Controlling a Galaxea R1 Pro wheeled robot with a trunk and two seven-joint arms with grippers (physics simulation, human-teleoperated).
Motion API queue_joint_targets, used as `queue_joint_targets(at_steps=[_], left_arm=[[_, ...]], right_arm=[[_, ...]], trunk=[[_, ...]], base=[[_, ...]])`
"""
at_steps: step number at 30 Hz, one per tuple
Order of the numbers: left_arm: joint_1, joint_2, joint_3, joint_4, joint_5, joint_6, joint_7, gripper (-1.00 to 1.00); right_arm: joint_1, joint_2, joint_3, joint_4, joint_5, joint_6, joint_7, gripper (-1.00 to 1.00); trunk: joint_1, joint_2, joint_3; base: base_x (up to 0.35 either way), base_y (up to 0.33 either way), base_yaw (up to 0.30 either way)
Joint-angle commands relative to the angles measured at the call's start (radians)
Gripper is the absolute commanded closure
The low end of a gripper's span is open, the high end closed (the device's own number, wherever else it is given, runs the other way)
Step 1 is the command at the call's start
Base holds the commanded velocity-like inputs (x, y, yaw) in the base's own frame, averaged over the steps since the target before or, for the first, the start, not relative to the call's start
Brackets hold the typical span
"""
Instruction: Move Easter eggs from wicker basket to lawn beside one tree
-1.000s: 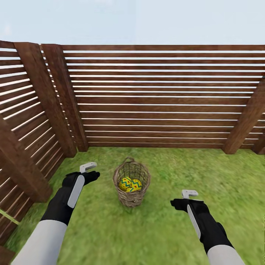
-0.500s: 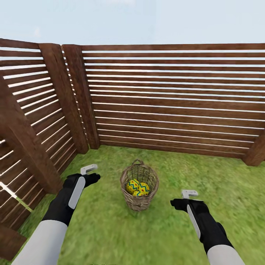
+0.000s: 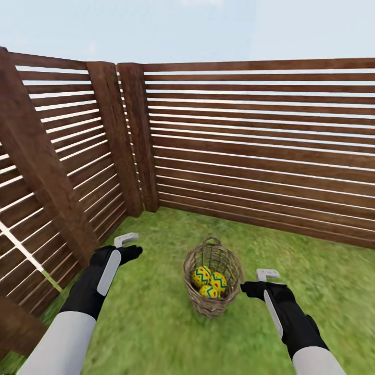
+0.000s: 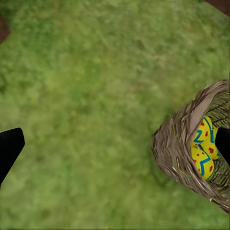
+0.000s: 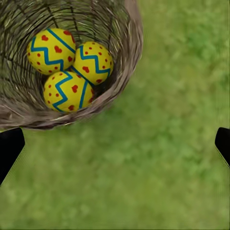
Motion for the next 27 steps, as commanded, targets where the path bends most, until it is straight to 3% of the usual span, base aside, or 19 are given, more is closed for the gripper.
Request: queue_joint_targets(at_steps=[1, 8, 15, 24, 27], left_arm=[[-0.001, -0.001, 0.002, -0.001, 0.011, 0.003, 0.008, -1.0], [-0.001, -0.014, 0.002, 0.001, 0.01, 0.004, 0.008, -1.0], [-0.001, -0.018, 0.002, 0.0, 0.01, 0.003, 0.009, -1.0], [-0.001, -0.039, 0.003, -0.001, 0.014, -0.001, 0.004, -1.0], [-0.001, -0.04, 0.003, -0.001, 0.05, -0.002, 0.004, -1.0]], right_arm=[[0.0, 0.0, -0.002, -0.002, 0.009, 0.005, 0.005, -1.0], [0.0, 0.0, -0.002, -0.002, 0.013, 0.005, 0.004, -1.0], [0.0, -0.003, -0.005, -0.004, 0.009, 0.003, 0.004, -1.0], [0.0, -0.006, -0.009, -0.012, 0.01, 0.006, 0.004, -1.0], [0.0, -0.006, -0.009, -0.012, 0.01, 0.006, 0.004, -1.0]], trunk=[[0.001, 0.0, -0.001], [0.001, 0.0, -0.001], [0.001, 0.0, -0.001], [0.001, 0.0, -0.001], [0.001, 0.0, -0.001]], base=[[0.308, -0.193, 0.292], [0.288, -0.226, 0.273], [0.186, -0.261, 0.038], [-0.06, -0.148, 0.001], [-0.153, -0.275, 0.0]])
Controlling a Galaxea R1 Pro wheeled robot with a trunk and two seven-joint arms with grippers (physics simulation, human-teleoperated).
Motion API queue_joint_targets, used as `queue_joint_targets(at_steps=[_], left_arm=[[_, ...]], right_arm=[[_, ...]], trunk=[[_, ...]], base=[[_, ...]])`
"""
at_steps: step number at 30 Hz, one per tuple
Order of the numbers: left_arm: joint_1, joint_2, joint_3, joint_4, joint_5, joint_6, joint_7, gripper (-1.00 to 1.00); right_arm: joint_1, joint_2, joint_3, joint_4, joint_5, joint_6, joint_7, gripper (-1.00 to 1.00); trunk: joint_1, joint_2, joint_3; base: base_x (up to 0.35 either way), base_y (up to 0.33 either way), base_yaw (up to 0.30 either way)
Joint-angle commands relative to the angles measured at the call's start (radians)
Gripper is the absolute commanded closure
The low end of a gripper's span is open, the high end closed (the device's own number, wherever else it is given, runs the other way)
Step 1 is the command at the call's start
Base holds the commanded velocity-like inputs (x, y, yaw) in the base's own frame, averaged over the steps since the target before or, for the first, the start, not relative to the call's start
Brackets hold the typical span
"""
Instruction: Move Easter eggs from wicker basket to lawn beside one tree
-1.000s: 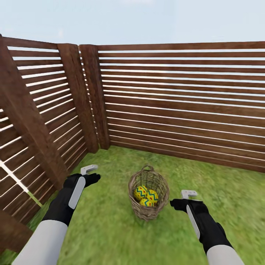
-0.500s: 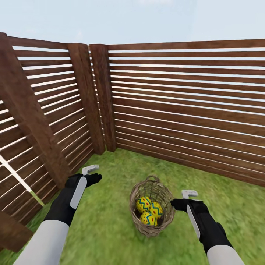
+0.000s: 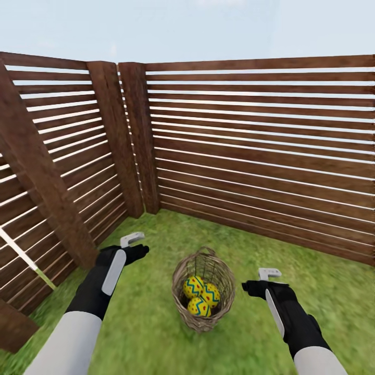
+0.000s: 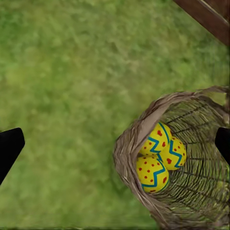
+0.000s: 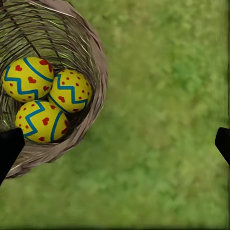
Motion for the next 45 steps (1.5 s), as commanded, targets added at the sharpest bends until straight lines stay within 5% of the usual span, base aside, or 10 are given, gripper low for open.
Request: queue_joint_targets(at_steps=[1, 6, 26, 32, 38, 45], left_arm=[[-0.001, -0.001, 0.002, -0.001, 0.03, 0.002, 0.009, -1.0], [-0.001, 0.0, 0.001, -0.001, 0.093, -0.002, 0.009, -1.0], [0.005, -0.002, 0.002, 0.002, 0.105, -0.004, 0.009, -1.0], [0.007, -0.004, 0.004, 0.138, 0.188, -0.032, 0.011, -1.0], [0.007, -0.016, 0.002, 0.2, 0.322, -0.043, 0.012, -1.0], [0.007, -0.025, 0.002, 0.351, 0.355, -0.188, 0.013, -1.0]], right_arm=[[-0.001, 0.0, -0.001, -0.001, 0.009, 0.005, 0.005, -1.0], [-0.001, 0.0, -0.003, -0.001, 0.008, 0.005, 0.005, -1.0], [-0.001, 0.003, -0.001, 0.001, 0.012, 0.005, 0.004, -1.0], [0.0, 0.002, -0.001, -0.001, 0.013, 0.005, 0.002, -1.0], [-0.001, 0.001, -0.001, -0.002, 0.014, 0.005, 0.002, -1.0], [0.0, 0.001, -0.001, -0.003, 0.015, 0.003, 0.002, -1.0]], trunk=[[0.0, -0.001, -0.001], [0.0, -0.001, -0.001], [0.0, -0.001, -0.001], [0.0, -0.001, -0.001], [0.0, -0.001, -0.001], [0.0, -0.001, -0.001]], base=[[-0.073, -0.19, 0.0], [-0.036, -0.12, 0.0], [-0.004, -0.223, 0.238], [0.087, -0.319, 0.293], [0.182, -0.309, 0.293], [0.21, -0.286, 0.293]])
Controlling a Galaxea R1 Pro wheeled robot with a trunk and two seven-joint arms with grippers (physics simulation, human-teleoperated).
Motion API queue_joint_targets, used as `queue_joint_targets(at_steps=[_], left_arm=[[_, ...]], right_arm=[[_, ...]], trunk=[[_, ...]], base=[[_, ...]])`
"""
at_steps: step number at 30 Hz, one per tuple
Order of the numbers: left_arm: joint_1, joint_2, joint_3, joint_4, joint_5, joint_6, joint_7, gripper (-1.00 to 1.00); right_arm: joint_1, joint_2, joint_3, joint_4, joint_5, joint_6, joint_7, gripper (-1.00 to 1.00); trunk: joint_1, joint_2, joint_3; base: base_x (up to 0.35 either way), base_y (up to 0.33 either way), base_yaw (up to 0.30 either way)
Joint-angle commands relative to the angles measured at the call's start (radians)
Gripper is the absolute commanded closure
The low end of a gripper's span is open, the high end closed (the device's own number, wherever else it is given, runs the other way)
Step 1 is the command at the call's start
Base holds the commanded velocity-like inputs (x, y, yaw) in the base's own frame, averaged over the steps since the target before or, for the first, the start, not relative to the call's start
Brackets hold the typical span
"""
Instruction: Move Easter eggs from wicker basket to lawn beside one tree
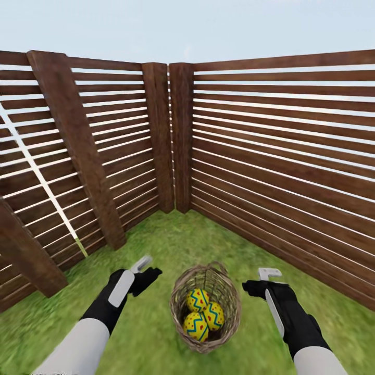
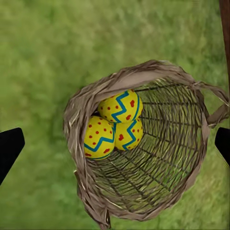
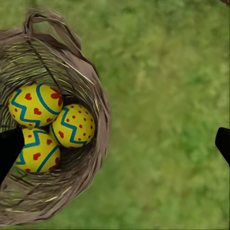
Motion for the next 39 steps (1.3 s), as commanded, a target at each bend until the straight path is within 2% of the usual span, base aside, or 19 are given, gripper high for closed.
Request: queue_joint_targets(at_steps=[1, 5, 10, 21, 24, 28, 31, 33, 37, 39], left_arm=[[-0.001, -0.007, 0.003, 0.009, 0.011, -0.002, 0.009, -1.0], [0.004, -0.022, 0.004, 0.035, 0.011, -0.017, 0.013, -1.0], [0.035, -0.035, 0.003, 0.047, 0.012, -0.04, 0.012, -1.0], [0.076, -0.036, 0.002, 0.05, 0.021, -0.078, 0.006, -1.0], [0.081, -0.035, 0.002, 0.057, 0.022, -0.13, 0.006, -1.0], [0.083, -0.035, 0.003, 0.126, 0.022, -0.215, 0.006, -1.0], [0.084, -0.034, 0.004, 0.147, 0.027, -0.236, 0.006, -1.0], [0.087, -0.033, 0.004, 0.169, 0.053, -0.262, 0.007, -1.0], [0.089, -0.026, 0.005, 0.244, 0.148, -0.382, 0.011, -1.0], [0.089, -0.025, 0.004, 0.274, 0.17, -0.425, 0.012, -1.0]], right_arm=[[0.0, 0.0, -0.001, -0.002, 0.01, 0.004, 0.005, -1.0], [0.0, 0.003, -0.001, 0.0, 0.009, 0.005, 0.004, -1.0], [-0.001, 0.003, 0.001, 0.004, 0.009, 0.005, 0.005, -1.0], [0.0, 0.002, 0.005, 0.001, 0.01, 0.005, 0.005, -1.0], [0.0, 0.003, 0.005, 0.001, 0.01, 0.005, 0.005, -1.0], [-0.001, 0.003, 0.004, 0.001, 0.01, 0.005, 0.005, -1.0], [0.0, 0.003, 0.005, 0.002, 0.01, 0.005, 0.005, -1.0], [0.0, 0.004, 0.005, 0.002, 0.01, 0.005, 0.005, -1.0], [0.0, 0.005, 0.005, 0.002, 0.009, 0.005, 0.005, -1.0], [0.0, 0.006, 0.006, 0.003, 0.009, 0.005, 0.005, -1.0]], trunk=[[0.0, 0.0, -0.001], [0.0, 0.0, -0.001], [0.0, 0.0, -0.001], [0.0, 0.0, -0.001], [0.0, 0.0, -0.001], [0.0, 0.0, -0.001], [0.0, 0.0, -0.001], [0.0, 0.0, -0.001], [0.0, 0.0, -0.001], [0.0, 0.0, -0.001]], base=[[0.227, -0.267, 0.288], [0.213, -0.21, 0.131], [0.035, -0.03, 0.013], [0.002, -0.256, 0.001], [0.0, -0.345, 0.0], [0.0, -0.301, 0.0], [0.0, -0.106, 0.0], [0.0, -0.033, 0.0], [0.0, -0.008, 0.0], [0.0, -0.002, 0.0]])
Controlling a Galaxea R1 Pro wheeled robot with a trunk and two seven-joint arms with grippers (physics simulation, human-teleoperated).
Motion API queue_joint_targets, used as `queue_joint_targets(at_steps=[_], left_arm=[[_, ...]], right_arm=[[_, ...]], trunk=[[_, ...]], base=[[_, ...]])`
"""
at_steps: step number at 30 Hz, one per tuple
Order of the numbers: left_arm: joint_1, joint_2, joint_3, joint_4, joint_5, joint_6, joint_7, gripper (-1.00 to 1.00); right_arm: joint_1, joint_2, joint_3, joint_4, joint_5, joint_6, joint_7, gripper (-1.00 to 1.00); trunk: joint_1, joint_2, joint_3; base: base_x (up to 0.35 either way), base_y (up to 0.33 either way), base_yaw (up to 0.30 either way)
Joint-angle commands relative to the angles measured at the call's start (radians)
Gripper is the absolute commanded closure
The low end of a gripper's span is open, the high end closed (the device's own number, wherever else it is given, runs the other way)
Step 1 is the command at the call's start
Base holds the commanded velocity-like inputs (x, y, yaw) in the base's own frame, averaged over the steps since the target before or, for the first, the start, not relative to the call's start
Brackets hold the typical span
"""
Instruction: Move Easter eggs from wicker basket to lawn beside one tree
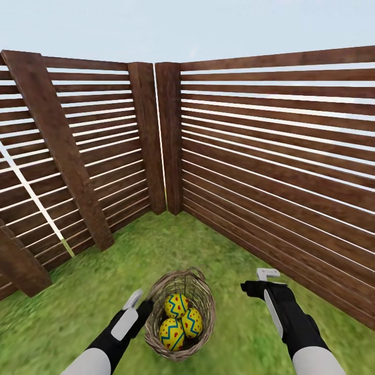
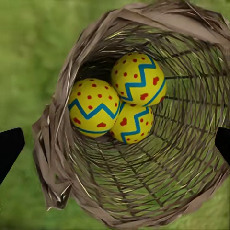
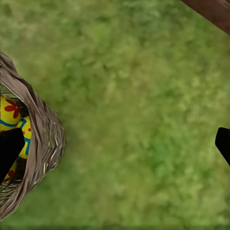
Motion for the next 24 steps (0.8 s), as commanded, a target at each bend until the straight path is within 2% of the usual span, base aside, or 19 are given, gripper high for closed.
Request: queue_joint_targets(at_steps=[1, 15, 17, 21, 24], left_arm=[[0.0, 0.0, 0.003, 0.011, 0.012, -0.011, 0.005, -1.0], [0.0, 0.004, 0.004, 0.031, 0.019, -0.026, 0.005, -1.0], [0.0, 0.005, 0.005, 0.078, 0.02, -0.031, 0.006, -1.0], [0.0, 0.004, 0.005, 0.115, 0.019, -0.107, 0.002, -1.0], [0.0, 0.003, 0.003, 0.115, 0.019, -0.123, -0.001, -1.0]], right_arm=[[-0.001, 0.0, -0.001, -0.001, 0.009, 0.005, 0.005, -1.0], [-0.001, 0.0, -0.001, -0.003, 0.008, 0.004, 0.009, -1.0], [-0.001, 0.0, -0.001, -0.003, 0.007, 0.003, 0.009, -1.0], [-0.001, -0.001, -0.001, -0.003, 0.007, 0.003, 0.009, -1.0], [-0.001, -0.002, -0.001, -0.003, 0.007, 0.003, 0.01, -1.0]], trunk=[[0.0, 0.0, -0.001], [0.0, 0.0, -0.001], [0.0, 0.0, -0.001], [0.0, 0.0, -0.001], [0.0, 0.0, -0.001]], base=[[0.0, 0.0, 0.0], [0.0, 0.0, 0.0], [0.0, 0.0, 0.0], [0.0, 0.0, 0.0], [0.0, 0.0, 0.0]])
